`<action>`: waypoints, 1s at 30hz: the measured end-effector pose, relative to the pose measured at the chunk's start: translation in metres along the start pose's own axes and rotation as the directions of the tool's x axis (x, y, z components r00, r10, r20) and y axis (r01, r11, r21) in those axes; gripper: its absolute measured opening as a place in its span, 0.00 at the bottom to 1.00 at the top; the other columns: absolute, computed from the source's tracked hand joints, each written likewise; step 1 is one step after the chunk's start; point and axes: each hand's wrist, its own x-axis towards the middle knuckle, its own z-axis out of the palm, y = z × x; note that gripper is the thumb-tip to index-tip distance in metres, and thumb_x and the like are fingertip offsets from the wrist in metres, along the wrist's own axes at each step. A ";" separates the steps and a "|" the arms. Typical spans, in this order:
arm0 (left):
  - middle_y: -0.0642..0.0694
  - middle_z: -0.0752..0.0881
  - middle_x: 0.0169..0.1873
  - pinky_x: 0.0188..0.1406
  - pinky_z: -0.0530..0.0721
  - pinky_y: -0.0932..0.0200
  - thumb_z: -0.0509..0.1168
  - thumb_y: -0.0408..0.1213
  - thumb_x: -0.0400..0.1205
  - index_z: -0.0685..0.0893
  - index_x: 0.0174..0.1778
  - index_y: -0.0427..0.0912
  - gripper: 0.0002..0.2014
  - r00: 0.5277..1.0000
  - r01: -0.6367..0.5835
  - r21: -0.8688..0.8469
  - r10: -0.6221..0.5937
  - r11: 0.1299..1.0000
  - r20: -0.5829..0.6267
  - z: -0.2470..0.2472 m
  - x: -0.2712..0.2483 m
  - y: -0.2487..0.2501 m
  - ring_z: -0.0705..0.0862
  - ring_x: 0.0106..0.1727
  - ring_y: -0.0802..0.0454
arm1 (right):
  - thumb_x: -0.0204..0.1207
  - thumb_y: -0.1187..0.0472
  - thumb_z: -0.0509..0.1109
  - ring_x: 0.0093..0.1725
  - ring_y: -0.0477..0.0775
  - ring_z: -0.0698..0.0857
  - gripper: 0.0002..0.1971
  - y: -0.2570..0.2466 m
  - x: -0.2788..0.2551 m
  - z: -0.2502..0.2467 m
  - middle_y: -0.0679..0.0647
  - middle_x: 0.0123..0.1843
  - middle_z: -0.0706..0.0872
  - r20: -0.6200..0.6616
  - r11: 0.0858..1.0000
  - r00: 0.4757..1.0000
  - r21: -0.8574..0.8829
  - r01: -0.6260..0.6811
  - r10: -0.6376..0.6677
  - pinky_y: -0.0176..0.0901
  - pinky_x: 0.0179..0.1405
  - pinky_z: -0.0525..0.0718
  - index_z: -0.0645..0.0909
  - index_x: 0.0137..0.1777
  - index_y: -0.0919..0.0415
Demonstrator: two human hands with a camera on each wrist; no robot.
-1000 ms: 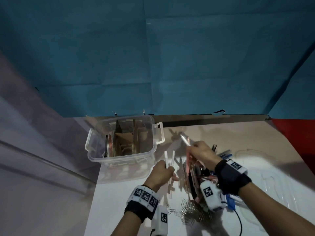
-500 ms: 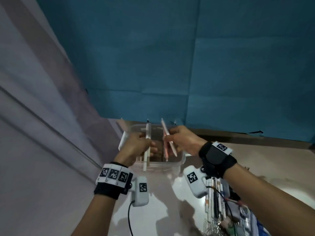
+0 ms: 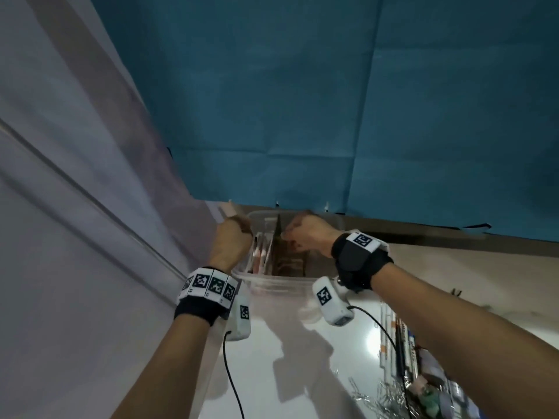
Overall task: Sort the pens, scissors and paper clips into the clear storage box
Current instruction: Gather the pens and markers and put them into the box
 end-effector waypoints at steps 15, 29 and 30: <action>0.42 0.91 0.41 0.42 0.90 0.54 0.64 0.35 0.84 0.89 0.49 0.40 0.08 0.750 -0.272 -0.108 0.281 0.956 0.599 0.182 -0.115 0.085 0.91 0.42 0.49 | 0.80 0.67 0.68 0.21 0.53 0.84 0.04 0.148 -0.101 -0.091 0.58 0.27 0.86 -0.057 0.853 0.943 -0.413 -0.321 0.327 0.38 0.17 0.79 0.82 0.45 0.68; 0.41 0.81 0.60 0.57 0.81 0.46 0.65 0.42 0.84 0.77 0.60 0.38 0.14 0.886 -0.093 0.170 0.004 0.981 0.464 0.287 -0.147 0.040 0.81 0.62 0.40 | 0.75 0.69 0.71 0.62 0.66 0.83 0.06 0.244 -0.113 -0.024 0.67 0.65 0.78 -0.341 0.817 0.894 -0.398 -0.417 0.290 0.50 0.60 0.84 0.79 0.50 0.66; 0.41 0.81 0.60 0.56 0.81 0.46 0.66 0.43 0.83 0.77 0.60 0.39 0.14 0.885 -0.077 0.177 -0.014 0.981 0.466 0.287 -0.146 0.038 0.81 0.62 0.39 | 0.75 0.67 0.73 0.61 0.65 0.83 0.07 0.247 -0.113 -0.022 0.65 0.61 0.81 -0.349 0.823 0.888 -0.376 -0.425 0.299 0.50 0.58 0.84 0.77 0.48 0.64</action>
